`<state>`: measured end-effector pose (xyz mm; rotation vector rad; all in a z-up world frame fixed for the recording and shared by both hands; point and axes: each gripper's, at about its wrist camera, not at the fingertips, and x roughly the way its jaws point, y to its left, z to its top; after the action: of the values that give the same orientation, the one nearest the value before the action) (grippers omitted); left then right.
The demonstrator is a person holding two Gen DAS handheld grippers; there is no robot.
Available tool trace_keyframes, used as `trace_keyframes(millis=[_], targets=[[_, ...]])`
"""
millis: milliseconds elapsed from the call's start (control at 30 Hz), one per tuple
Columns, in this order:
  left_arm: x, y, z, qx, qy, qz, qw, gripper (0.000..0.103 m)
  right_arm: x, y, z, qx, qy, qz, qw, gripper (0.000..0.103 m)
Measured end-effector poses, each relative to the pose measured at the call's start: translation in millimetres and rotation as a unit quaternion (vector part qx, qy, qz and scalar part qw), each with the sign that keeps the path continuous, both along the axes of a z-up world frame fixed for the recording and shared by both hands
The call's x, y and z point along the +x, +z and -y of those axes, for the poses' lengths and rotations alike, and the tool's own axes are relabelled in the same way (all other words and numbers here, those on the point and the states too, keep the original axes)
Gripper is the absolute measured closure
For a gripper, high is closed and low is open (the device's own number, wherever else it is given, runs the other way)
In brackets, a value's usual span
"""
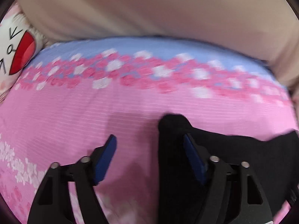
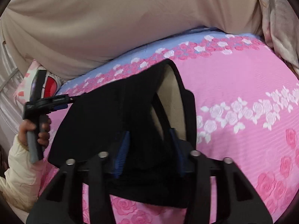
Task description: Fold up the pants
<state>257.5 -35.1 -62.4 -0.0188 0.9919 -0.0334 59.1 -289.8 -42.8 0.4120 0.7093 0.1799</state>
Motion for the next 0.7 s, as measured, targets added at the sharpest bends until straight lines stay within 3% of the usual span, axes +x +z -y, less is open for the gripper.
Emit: trace_keyframes(millis=[67,100,167,200,267,300,333,400,433,467,567,700], targets=[[9,-7,-16,-0.021,0.006,-0.007,0.9997,0.031,-13,14,-5,0.039,0.013,0.026,0.999,0.092],[11,-6,-19,-0.022,0.003,-0.007,0.9997,0.031,-16,14,-3,0.032,0.001,0.027,0.999,0.092],[12,-2,-19,-0.013,-0.003,0.001,0.9999,0.032,-9,-9,7,-0.026,-0.038,-0.026,0.999,0.091],[11,2,-23,-0.025,-0.008,0.004,0.9997,0.032,-6,-24,16,-0.020,-0.054,-0.052,0.997,0.090],[3,18,-43,-0.082,-0.019,0.014,0.9964,0.034,-17,-23,23,0.022,-0.064,-0.034,0.997,0.087],[-8,29,-55,-0.095,-0.019,0.026,0.9950,0.034,-22,-14,19,0.005,-0.070,-0.024,0.997,0.086],[-21,41,-66,-0.103,-0.020,0.035,0.9938,0.034,-24,-6,16,-0.015,-0.074,-0.016,0.997,0.081],[-49,55,-75,-0.122,-0.034,0.052,0.9906,0.034,-28,5,14,-0.030,-0.081,-0.001,0.996,0.042],[-69,59,-75,-0.125,-0.046,0.059,0.9894,0.033,-29,10,14,-0.036,-0.087,0.010,0.996,0.035],[-85,59,-71,-0.125,-0.063,0.061,0.9882,0.027,-28,12,16,-0.038,-0.089,0.015,0.995,0.033],[-133,43,-51,-0.122,-0.113,0.049,0.9848,0.024,-19,8,22,-0.020,-0.094,0.012,0.995,0.033],[-167,7,-26,-0.079,-0.108,0.037,0.9904,0.024,-13,-4,19,0.005,-0.088,0.006,0.996,0.033]])
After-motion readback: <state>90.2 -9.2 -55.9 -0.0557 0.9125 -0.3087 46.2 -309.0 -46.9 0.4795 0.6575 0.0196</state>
